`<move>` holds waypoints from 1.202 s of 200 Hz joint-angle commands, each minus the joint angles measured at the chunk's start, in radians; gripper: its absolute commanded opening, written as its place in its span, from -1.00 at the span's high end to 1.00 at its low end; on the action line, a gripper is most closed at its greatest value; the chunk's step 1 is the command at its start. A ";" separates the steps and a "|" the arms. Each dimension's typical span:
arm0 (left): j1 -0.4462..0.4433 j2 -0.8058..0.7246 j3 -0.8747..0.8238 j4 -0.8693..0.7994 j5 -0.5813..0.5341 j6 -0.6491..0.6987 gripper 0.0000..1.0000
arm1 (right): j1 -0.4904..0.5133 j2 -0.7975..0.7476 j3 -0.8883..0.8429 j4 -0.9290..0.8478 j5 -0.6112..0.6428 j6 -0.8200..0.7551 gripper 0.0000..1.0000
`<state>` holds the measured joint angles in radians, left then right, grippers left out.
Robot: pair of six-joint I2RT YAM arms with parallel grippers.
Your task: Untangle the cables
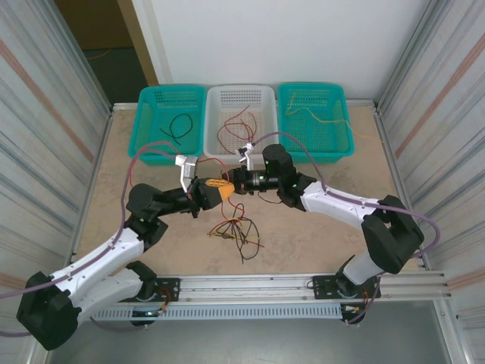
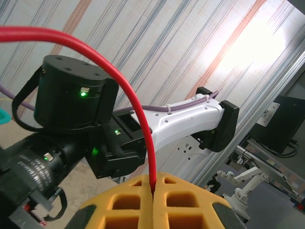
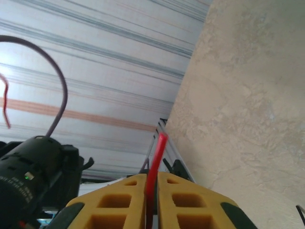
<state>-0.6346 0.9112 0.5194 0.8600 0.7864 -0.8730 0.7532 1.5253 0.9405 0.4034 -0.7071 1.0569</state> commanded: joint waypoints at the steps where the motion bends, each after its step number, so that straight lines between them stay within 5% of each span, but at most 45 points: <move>1: 0.009 -0.013 0.043 -0.001 0.023 0.004 1.00 | -0.025 0.019 0.031 0.025 0.022 0.016 0.94; 27: 0.041 -0.044 0.103 -0.101 0.016 0.064 1.00 | -0.095 0.049 -0.004 -0.089 0.110 -0.008 1.00; 64: 0.076 -0.071 0.247 -0.257 0.017 0.194 1.00 | -0.233 0.128 -0.116 0.022 0.123 0.062 1.00; 129: 0.123 -0.030 0.396 -0.283 0.010 0.256 1.00 | -0.269 0.246 -0.173 0.087 0.146 0.086 1.00; 170: 0.157 -0.022 0.391 -0.318 0.013 0.259 1.00 | -0.355 0.217 -0.248 0.064 0.151 0.081 0.18; 221: 0.168 -0.044 0.402 -0.391 -0.002 0.286 1.00 | -0.391 -0.025 -0.256 -0.297 0.231 -0.112 0.06; 240: 0.168 -0.032 0.427 -0.475 -0.049 0.322 1.00 | -0.361 -0.176 -0.200 -0.529 0.364 -0.220 -0.05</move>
<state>-0.4721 0.8772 0.8963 0.4625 0.7727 -0.6083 0.3607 1.5311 0.6666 0.1802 -0.4908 1.0115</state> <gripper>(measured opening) 0.057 0.496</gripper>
